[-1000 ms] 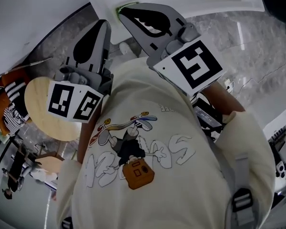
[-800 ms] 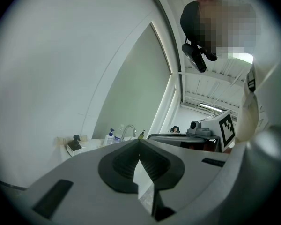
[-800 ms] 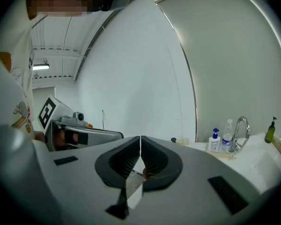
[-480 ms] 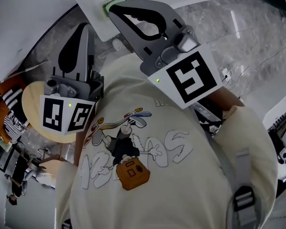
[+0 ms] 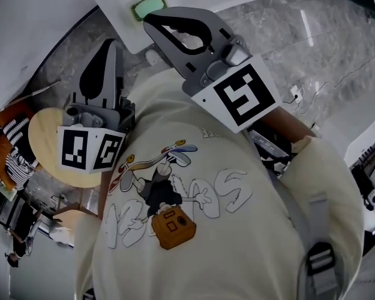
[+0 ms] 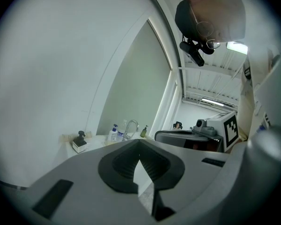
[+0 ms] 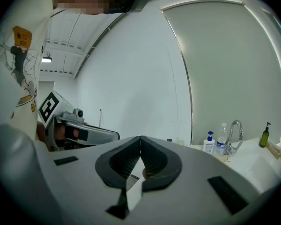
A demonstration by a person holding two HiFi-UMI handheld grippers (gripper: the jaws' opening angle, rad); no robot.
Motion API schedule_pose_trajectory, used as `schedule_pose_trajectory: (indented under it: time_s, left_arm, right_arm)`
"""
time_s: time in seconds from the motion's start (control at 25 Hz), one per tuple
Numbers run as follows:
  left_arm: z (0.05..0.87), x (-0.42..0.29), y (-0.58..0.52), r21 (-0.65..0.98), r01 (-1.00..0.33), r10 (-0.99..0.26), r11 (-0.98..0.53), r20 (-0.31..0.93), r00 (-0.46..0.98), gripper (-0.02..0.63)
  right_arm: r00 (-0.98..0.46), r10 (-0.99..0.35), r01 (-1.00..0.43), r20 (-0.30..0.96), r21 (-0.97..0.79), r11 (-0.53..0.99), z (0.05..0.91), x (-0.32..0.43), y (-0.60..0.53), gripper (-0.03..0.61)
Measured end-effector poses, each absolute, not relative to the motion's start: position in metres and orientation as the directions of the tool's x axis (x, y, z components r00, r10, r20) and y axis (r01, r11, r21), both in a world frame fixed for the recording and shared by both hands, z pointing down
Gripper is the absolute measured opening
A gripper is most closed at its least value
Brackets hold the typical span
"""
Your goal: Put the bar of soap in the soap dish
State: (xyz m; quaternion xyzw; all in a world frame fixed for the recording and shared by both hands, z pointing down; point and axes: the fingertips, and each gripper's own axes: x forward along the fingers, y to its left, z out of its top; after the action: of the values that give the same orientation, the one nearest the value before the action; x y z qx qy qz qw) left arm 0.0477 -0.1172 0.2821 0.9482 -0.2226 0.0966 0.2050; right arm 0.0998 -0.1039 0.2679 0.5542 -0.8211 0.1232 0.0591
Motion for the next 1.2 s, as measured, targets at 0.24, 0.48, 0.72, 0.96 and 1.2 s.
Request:
schedule_pose_trajectory:
  time_s: [0.24, 0.48, 0.72, 0.96, 1.2]
  left_arm:
    - [0.276, 0.043, -0.110, 0.351, -0.463, -0.388, -0.814, 0.263, 0.883, 0.008]
    - [0.283, 0.047, -0.114, 0.367, -0.465, -0.386, -0.806, 0.269, 0.882, 0.008]
    - [0.281, 0.047, -0.114, 0.373, -0.460, -0.382, -0.806, 0.265, 0.885, 0.008]
    - [0.283, 0.049, -0.114, 0.377, -0.455, -0.375, -0.807, 0.268, 0.887, 0.008]
    - [0.282, 0.046, -0.113, 0.385, -0.457, -0.375, -0.802, 0.270, 0.887, 0.008]
  right_arm:
    - [-0.405, -0.884, -0.914, 0.234, -0.131, 0.384, 0.262, 0.088, -0.094, 0.008]
    - [-0.429, -0.865, -0.903, 0.259, -0.135, 0.408, 0.271, 0.087, -0.096, 0.008]
    - [-0.438, -0.851, -0.899, 0.290, -0.133, 0.417, 0.278, 0.082, -0.092, 0.008]
    - [-0.438, -0.849, -0.899, 0.295, -0.139, 0.415, 0.281, 0.083, -0.092, 0.008]
    - [-0.445, -0.848, -0.896, 0.286, -0.141, 0.422, 0.277, 0.080, -0.091, 0.008]
